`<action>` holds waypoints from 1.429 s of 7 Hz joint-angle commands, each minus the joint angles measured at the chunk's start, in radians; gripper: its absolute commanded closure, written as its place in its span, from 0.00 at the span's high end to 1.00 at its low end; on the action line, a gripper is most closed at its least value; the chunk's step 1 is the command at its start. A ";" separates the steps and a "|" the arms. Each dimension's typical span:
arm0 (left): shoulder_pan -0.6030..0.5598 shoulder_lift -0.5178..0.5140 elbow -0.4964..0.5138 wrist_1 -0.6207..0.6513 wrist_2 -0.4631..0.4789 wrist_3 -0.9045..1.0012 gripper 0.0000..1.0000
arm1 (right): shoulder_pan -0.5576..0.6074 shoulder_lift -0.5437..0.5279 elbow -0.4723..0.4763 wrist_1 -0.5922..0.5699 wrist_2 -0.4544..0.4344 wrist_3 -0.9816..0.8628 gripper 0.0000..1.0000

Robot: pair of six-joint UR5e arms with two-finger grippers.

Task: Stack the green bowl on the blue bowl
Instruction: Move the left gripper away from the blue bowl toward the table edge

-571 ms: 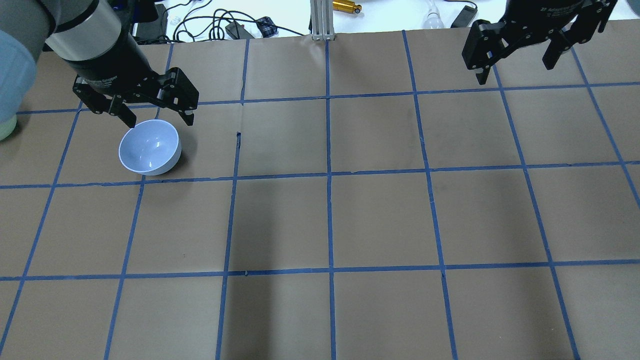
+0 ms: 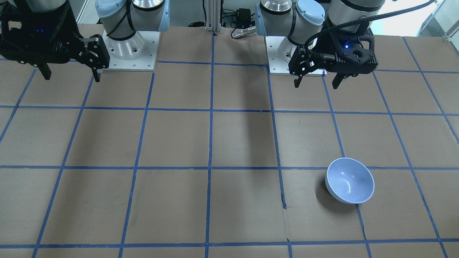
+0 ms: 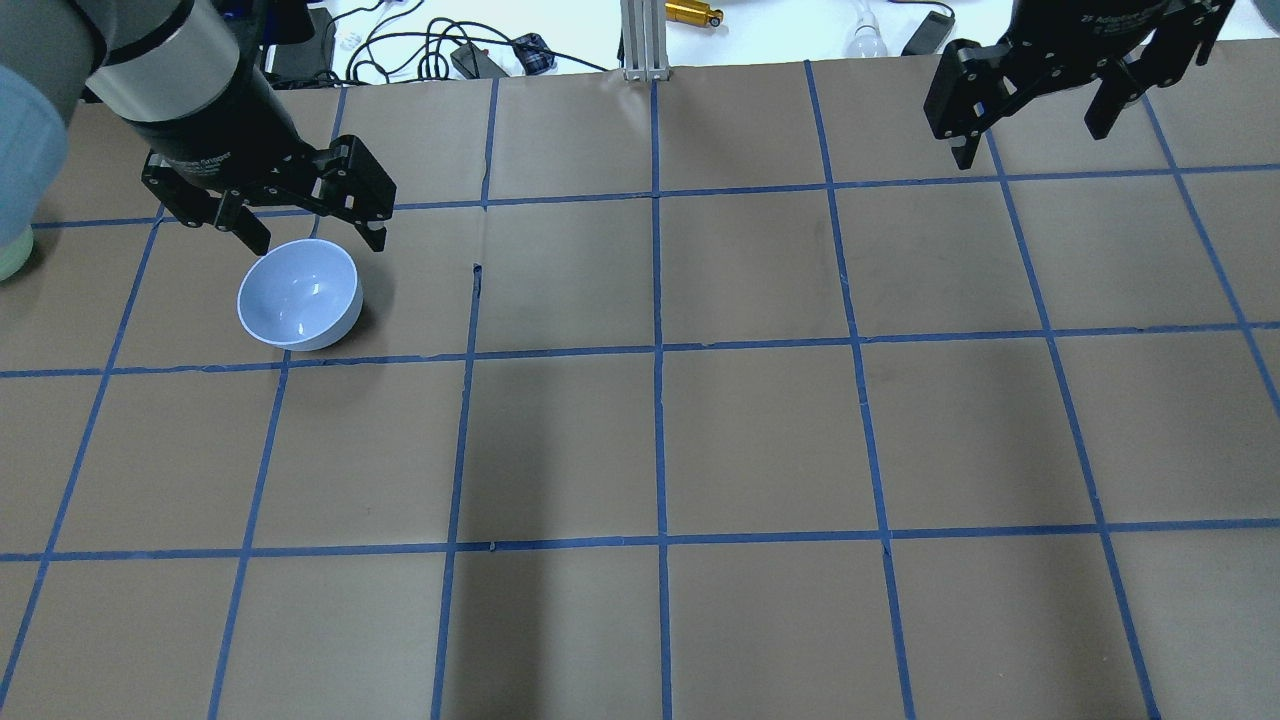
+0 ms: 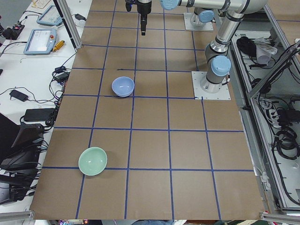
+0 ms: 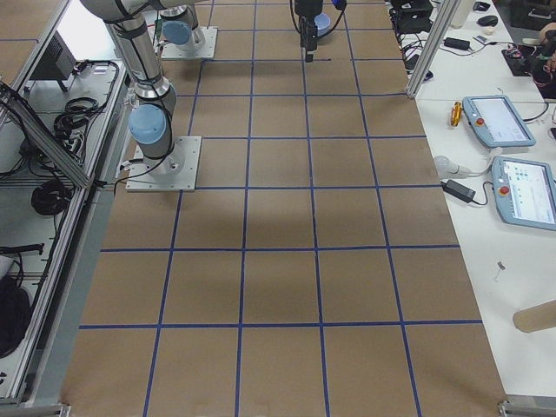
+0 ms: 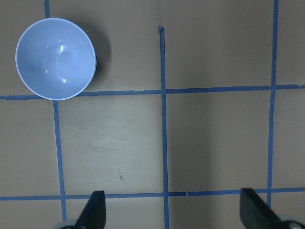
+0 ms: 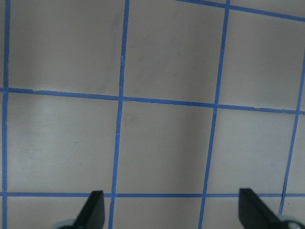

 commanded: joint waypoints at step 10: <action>0.352 -0.065 -0.003 0.000 -0.001 0.639 1.00 | 0.000 0.000 0.000 0.000 0.000 0.000 1.00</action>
